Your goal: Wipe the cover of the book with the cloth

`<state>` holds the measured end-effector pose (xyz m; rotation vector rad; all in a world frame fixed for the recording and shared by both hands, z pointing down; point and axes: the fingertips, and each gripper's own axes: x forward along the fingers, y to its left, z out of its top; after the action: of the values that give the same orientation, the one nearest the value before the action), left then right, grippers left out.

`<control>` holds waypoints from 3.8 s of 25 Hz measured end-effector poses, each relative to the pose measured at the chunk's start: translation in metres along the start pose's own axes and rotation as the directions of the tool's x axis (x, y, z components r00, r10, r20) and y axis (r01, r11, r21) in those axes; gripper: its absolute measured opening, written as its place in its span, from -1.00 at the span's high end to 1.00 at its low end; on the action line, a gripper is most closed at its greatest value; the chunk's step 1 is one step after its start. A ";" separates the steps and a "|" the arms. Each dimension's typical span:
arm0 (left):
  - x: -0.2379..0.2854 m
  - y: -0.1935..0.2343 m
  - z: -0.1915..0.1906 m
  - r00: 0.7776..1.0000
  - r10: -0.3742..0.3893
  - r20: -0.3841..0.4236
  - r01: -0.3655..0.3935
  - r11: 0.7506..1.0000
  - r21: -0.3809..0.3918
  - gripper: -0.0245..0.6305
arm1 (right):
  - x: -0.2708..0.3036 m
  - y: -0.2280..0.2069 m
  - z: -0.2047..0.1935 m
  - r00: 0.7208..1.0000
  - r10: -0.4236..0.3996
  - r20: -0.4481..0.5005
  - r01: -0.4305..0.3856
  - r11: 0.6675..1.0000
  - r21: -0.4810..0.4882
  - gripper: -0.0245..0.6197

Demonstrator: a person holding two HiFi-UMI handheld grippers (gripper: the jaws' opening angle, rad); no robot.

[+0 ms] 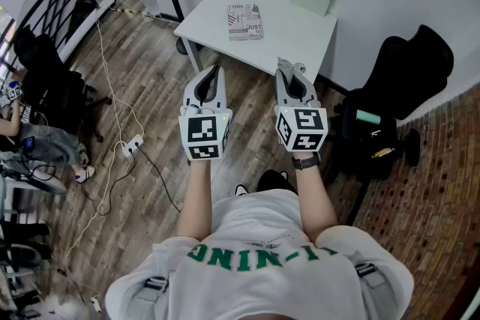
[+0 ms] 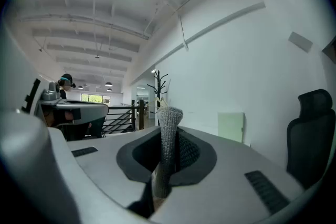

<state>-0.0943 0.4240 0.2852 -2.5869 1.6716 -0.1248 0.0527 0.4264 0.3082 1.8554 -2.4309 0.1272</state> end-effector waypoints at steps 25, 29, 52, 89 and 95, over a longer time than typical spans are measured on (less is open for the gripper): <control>0.324 0.087 0.005 0.999 0.027 -0.022 -0.026 0.999 0.040 0.88 | 0.326 -0.116 0.036 0.988 0.137 -0.074 -0.134 0.990 0.045 0.80; 0.375 0.095 -0.004 0.998 0.054 -0.028 -0.053 0.999 0.008 0.88 | 0.374 -0.150 0.024 0.983 0.151 -0.101 -0.144 0.987 0.071 0.80; 0.602 0.218 -0.105 0.981 -0.003 -0.192 -0.003 1.000 -0.030 0.88 | 0.630 -0.175 -0.123 0.844 0.311 -0.437 -0.107 0.896 0.432 0.80; 0.699 0.257 -0.215 0.935 -0.083 -0.346 0.025 0.985 -0.168 0.88 | 0.711 -0.247 -0.304 0.592 0.194 -0.782 0.315 0.838 0.446 0.82; 0.687 0.272 -0.215 0.933 -0.048 -0.356 -0.009 0.988 -0.157 0.88 | 0.725 -0.180 -0.297 0.570 0.386 -0.725 0.237 0.768 0.595 0.82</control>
<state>-0.0820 -0.3153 0.4981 -2.8343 1.8317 -0.5188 0.0402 -0.2808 0.6894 1.2752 -1.8096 1.6374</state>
